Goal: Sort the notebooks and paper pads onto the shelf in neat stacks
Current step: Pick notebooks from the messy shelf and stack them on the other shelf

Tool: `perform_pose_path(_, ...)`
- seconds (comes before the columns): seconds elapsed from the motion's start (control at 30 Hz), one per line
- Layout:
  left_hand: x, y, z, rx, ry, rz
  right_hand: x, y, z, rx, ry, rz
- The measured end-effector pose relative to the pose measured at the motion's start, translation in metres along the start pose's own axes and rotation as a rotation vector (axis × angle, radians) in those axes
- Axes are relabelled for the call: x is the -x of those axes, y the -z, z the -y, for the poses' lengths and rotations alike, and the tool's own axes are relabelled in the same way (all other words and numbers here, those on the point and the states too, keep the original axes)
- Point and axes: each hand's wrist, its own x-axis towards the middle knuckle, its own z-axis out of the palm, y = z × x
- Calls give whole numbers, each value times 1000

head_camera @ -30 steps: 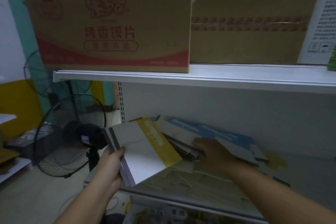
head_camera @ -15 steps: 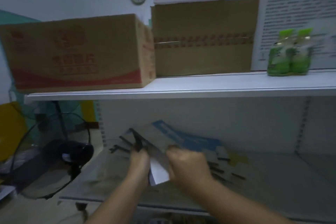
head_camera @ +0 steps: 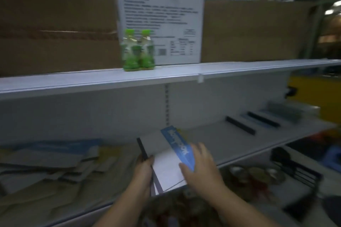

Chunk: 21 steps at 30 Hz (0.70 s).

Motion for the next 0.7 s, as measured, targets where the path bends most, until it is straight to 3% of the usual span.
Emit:
perform_pose_path(0.07, 0, -43, 23, -17, -14, 62, 1, 28, -52, -309, -285, 91)
perform_pose_path(0.17, 5, -100, 55, -53, 40, 138, 5, 56, -116, -536, -460, 43)
perform_pose_path(0.43, -25, -218, 103, -195, 61, 259, -26, 104, -232, -570, -684, -68)
perform_pose_path(0.7, -80, -325, 126, -92, 97, 381, -117, 138, -317, -631, -686, -20)
